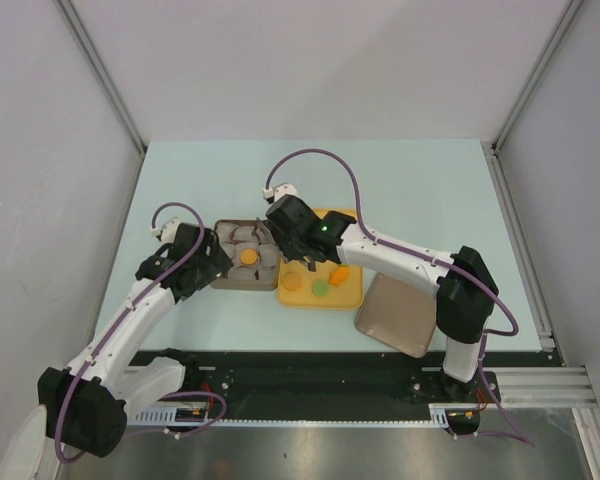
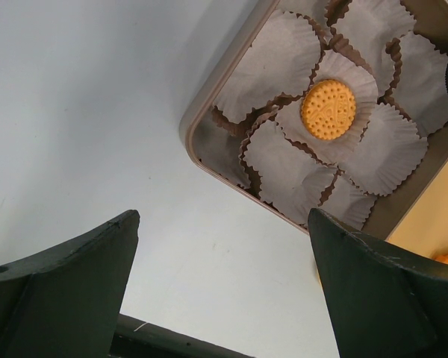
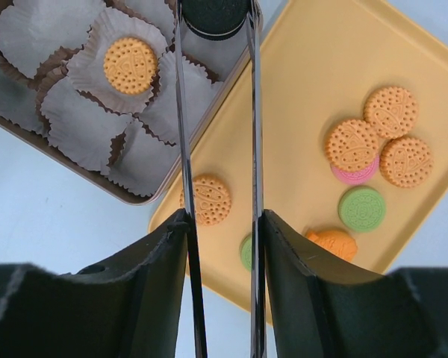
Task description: Pack the cookies
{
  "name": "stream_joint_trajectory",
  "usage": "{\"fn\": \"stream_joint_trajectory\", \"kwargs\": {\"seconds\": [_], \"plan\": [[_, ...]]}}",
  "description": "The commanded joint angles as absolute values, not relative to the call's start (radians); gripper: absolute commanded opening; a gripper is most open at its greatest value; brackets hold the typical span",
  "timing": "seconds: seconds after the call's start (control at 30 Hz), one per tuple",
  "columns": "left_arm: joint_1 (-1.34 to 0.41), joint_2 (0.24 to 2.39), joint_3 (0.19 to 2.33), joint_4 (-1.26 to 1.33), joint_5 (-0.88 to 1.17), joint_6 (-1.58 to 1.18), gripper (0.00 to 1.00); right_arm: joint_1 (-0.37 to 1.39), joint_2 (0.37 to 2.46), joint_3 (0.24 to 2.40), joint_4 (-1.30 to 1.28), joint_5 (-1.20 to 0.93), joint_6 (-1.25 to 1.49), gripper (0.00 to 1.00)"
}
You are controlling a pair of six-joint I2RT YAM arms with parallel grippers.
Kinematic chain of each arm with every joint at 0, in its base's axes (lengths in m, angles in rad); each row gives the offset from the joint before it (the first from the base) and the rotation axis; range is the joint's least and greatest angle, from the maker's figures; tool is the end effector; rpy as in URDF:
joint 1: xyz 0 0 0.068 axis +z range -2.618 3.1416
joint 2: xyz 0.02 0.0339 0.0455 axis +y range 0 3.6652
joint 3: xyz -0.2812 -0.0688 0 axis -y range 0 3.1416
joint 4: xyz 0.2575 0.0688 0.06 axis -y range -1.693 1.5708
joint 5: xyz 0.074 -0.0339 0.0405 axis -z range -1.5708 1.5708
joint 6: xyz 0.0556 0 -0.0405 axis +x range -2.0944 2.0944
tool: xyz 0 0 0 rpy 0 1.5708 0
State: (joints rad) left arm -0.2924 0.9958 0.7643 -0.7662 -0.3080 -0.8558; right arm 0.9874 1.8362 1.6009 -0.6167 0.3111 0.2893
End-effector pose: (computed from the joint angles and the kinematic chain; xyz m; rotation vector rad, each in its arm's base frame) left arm 0.1967 -0.0416 0.2421 -0.8042 2.3679 -0.0741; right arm 0.2575 0.3593 0.2876 -0.6816 2.2824 0.2329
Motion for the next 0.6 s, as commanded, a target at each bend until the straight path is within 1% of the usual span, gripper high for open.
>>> {"fn": "stream_joint_trajectory", "kwargs": {"seconds": [0.0,0.57], "plan": [[-0.295,0.999,0.753,-0.745,-0.305,-0.850,1.00,0.994,1.772,1.606,-0.592,0.341,0.301,0.48],[-0.295,1.002,0.747,-0.738,-0.305,-0.850,1.00,1.009,1.758,1.589,-0.597,0.351,0.313,0.48]]}}
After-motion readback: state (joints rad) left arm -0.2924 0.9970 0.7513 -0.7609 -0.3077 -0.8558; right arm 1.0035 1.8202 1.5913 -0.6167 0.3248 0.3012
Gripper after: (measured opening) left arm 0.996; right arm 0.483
